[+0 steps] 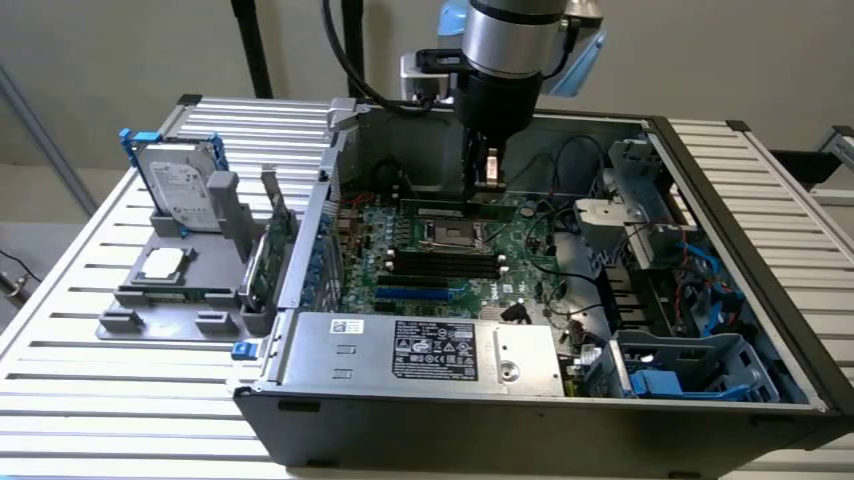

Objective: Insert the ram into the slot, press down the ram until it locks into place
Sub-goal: 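Insert the ram into the slot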

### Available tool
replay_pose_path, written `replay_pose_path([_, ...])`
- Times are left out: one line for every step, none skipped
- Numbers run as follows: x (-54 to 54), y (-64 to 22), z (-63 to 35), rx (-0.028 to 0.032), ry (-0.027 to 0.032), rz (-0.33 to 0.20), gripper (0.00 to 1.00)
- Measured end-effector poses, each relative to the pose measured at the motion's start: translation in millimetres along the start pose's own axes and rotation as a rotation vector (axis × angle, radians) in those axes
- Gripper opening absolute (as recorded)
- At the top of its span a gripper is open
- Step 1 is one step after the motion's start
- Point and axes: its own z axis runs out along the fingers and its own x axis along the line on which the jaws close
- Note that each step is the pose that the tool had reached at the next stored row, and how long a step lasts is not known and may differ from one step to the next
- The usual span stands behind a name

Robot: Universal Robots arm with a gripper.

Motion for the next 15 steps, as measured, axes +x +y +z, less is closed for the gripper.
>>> replay_pose_path([0.1, 0.5, 1.8, 0.0005, 0.0, 0.0, 0.13])
replay_pose_path([0.3, 1.3, 3.8, 0.0008, 0.0, 0.0, 0.13])
replay_pose_path([0.4, 2.1, 5.7, 0.001, -0.0002, 0.0, 0.13])
replay_pose_path([0.6, 2.9, 7.5, 0.0011, -0.0002, 0.0, 0.13])
replay_pose_path([0.8, 3.7, 9.3, 0.0012, -0.0001, 0.0, 0.13])
replay_pose_path([1.0, 4.4, 11.1, 0.0015, 0.0, 0.0, 0.13])
replay_pose_path([1.1, 5.0, 12.9, 0.0019, 0.0, 0.0, 0.13])
replay_pose_path([1.3, 5.5, 14.7, 0.0024, 0.0, 0.0, 0.13])
replay_pose_path([1.4, 5.8, 16.7, 0.0033, 0.0, 0.0, 0.13])
replay_pose_path([1.4, 5.9, 18.5, 0.0044, 0.0, 0.0, 0.13])
replay_pose_path([1.5, 5.9, 20.3, 0.0054, 0.0001, 0.0, 0.13])
replay_pose_path([1.5, 5.8, 22.1, 0.0064, 0.0001, 0.0, 0.13])
replay_pose_path([1.6, 5.8, 23.9, 0.0073, 0.0002, 0.0, 0.13])
replay_pose_path([1.7, 5.7, 25.7, 0.0079, 0.0001, 0.0, 0.13])
replay_pose_path([1.8, 5.7, 27.5, 0.0083, 0.0, 0.0, 0.13])
